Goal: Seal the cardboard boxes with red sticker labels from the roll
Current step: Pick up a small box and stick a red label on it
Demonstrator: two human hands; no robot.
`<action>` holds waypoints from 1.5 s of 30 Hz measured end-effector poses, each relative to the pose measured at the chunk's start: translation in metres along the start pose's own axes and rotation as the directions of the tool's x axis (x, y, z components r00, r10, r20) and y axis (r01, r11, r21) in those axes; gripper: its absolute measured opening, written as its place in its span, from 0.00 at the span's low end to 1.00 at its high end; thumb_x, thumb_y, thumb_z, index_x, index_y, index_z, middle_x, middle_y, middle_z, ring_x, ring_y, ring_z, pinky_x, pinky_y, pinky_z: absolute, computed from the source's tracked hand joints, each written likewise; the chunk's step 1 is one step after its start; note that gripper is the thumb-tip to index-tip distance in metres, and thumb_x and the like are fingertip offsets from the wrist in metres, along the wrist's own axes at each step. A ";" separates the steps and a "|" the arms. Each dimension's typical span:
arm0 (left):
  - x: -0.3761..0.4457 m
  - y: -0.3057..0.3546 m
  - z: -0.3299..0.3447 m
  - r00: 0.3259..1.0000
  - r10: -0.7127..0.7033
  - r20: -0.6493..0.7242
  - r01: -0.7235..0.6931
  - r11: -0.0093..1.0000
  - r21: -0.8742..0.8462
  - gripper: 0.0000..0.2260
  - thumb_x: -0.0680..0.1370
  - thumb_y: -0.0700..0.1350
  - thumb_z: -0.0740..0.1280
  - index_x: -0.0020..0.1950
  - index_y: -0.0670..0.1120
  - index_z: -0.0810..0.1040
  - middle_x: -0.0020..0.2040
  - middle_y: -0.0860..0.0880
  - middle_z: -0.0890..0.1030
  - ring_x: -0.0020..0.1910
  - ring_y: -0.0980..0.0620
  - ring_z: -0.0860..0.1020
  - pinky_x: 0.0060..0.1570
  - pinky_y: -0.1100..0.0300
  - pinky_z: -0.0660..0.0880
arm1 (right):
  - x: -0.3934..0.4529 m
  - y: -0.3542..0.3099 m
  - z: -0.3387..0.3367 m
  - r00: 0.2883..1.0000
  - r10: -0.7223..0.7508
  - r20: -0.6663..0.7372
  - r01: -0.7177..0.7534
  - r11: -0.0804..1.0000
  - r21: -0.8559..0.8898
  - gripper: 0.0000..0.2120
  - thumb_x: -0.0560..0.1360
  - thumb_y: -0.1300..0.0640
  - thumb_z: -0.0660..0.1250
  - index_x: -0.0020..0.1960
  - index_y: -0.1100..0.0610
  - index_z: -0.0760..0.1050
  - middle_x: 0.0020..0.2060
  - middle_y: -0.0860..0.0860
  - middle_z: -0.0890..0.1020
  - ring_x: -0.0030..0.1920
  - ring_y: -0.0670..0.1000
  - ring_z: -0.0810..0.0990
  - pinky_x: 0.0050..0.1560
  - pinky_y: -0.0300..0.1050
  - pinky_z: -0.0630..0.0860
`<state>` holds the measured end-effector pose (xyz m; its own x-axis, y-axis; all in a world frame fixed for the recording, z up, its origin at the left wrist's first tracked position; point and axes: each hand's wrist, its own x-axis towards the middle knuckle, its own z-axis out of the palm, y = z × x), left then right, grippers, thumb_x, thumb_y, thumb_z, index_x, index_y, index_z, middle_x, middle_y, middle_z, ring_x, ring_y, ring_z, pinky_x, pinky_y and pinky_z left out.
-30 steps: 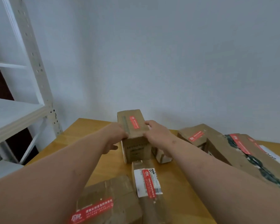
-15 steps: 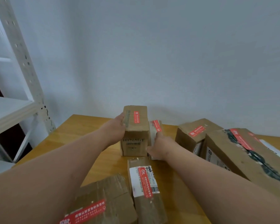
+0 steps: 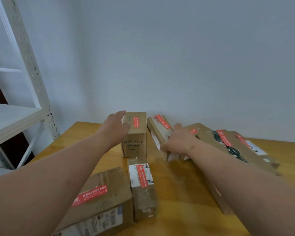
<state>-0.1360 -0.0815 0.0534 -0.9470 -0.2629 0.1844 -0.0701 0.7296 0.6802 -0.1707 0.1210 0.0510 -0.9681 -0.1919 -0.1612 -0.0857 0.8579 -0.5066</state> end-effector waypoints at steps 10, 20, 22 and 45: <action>-0.096 0.065 -0.004 0.993 0.102 0.053 -0.099 0.994 -0.044 0.13 0.79 0.50 0.66 0.62 0.48 0.76 0.54 0.51 0.75 0.54 0.49 0.74 0.45 0.61 0.72 | -0.126 0.045 -0.043 0.971 -0.180 0.158 0.210 0.958 -0.197 0.43 0.69 0.57 0.72 0.76 0.53 0.52 0.57 0.50 0.74 0.55 0.52 0.75 0.55 0.47 0.76; -0.189 0.059 0.043 0.782 0.028 0.623 -0.261 0.922 0.286 0.40 0.69 0.51 0.78 0.77 0.54 0.62 0.71 0.52 0.71 0.68 0.49 0.70 0.69 0.52 0.67 | -0.188 0.093 0.003 0.915 -0.130 0.381 0.260 0.913 -0.314 0.39 0.70 0.61 0.71 0.74 0.49 0.54 0.55 0.48 0.72 0.53 0.52 0.75 0.52 0.47 0.78; -0.199 0.045 0.051 0.793 0.015 0.609 -0.264 0.909 0.321 0.37 0.70 0.48 0.77 0.76 0.51 0.65 0.69 0.51 0.73 0.66 0.51 0.72 0.68 0.56 0.67 | -0.192 0.101 0.010 0.908 -0.116 0.402 0.268 0.899 -0.346 0.38 0.70 0.62 0.71 0.73 0.48 0.56 0.54 0.48 0.72 0.52 0.52 0.76 0.47 0.46 0.78; -0.212 0.011 0.059 0.846 -0.262 0.464 0.291 0.957 0.009 0.15 0.72 0.35 0.74 0.57 0.42 0.77 0.49 0.43 0.81 0.43 0.46 0.83 0.43 0.53 0.83 | -0.168 0.113 0.049 0.898 -0.110 0.427 0.162 0.983 -0.086 0.30 0.72 0.43 0.71 0.69 0.45 0.64 0.57 0.48 0.77 0.56 0.50 0.77 0.63 0.51 0.73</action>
<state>0.0459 0.0193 -0.0199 -0.9284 -0.1204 -0.3515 -0.3457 0.6267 0.6984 -0.0059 0.2272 -0.0206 -0.7592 -0.4701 -0.4502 -0.2610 0.8535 -0.4510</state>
